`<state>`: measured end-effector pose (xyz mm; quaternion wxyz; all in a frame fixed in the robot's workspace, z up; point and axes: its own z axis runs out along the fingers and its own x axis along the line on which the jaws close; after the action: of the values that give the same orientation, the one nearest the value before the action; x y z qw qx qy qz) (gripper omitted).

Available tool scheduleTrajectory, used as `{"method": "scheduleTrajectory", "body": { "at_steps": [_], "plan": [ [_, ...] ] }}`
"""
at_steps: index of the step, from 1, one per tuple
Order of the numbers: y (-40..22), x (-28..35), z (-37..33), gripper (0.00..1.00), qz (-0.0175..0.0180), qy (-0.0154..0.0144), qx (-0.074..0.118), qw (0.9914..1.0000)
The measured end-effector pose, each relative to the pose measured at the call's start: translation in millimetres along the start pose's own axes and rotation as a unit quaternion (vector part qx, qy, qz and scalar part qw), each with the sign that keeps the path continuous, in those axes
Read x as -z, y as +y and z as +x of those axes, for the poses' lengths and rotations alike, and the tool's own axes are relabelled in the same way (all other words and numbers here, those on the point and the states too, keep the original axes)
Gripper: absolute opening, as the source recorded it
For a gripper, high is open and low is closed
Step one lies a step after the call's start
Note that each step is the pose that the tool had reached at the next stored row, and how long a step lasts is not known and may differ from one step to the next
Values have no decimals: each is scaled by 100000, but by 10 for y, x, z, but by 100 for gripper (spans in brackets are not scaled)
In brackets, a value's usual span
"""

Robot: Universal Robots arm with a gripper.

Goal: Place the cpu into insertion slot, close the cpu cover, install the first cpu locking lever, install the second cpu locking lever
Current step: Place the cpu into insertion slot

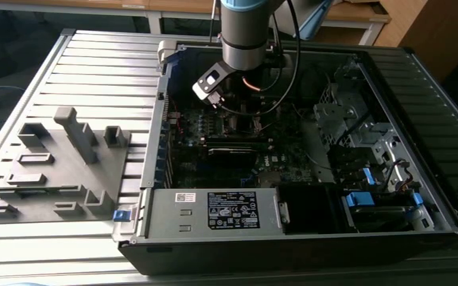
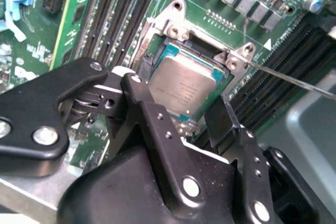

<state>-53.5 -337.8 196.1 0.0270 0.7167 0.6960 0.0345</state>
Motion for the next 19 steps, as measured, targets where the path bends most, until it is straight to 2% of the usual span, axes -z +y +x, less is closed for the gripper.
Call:
{"method": "scheduleTrajectory", "body": {
  "at_steps": [5,8,17,19],
  "plan": [
    [12,132,2,67,1,4,3,100000],
    [15,168,2,67,-1,5,1,100000],
    [15,172,2,66,-1,45,-1,100000],
    [15,172,2,53,-1,53,-1,100000]
  ]
}}
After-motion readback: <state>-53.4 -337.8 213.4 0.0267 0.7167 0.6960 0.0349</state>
